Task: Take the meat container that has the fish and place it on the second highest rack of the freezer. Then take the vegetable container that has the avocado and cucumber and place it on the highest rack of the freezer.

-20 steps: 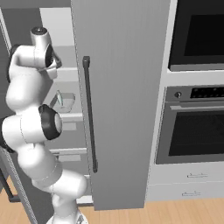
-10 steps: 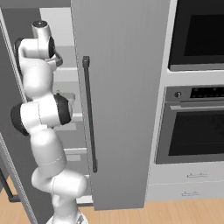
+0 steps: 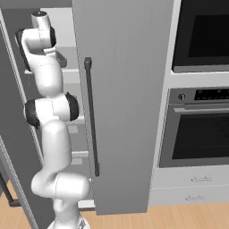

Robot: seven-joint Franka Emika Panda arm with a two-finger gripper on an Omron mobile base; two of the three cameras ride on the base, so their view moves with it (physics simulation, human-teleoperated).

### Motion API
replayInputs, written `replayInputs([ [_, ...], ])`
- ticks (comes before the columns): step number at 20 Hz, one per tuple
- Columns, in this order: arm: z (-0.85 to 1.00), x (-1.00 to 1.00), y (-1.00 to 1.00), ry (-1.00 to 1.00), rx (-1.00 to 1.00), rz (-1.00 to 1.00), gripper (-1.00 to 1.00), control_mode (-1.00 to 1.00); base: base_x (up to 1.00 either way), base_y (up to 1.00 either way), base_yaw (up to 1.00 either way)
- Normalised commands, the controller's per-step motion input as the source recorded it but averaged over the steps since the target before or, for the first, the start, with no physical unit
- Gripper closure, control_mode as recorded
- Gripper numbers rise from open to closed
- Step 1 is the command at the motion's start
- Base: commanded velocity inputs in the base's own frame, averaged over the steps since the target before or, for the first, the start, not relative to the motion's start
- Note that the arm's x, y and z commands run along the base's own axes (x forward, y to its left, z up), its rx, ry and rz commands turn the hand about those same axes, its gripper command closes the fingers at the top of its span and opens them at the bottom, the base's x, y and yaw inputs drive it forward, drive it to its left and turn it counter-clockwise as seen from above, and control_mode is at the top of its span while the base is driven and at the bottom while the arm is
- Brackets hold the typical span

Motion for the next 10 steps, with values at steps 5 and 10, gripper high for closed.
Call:
replayInputs([
  [5,-0.16,-0.95,-0.15,-0.05,0.0,0.0,-1.0,-1.0,0.0,0.0,0.0],
  [10,-0.52,-1.0,-0.66,0.0,0.0,0.0,-1.0,-1.0,0.0,0.0,0.0],
])
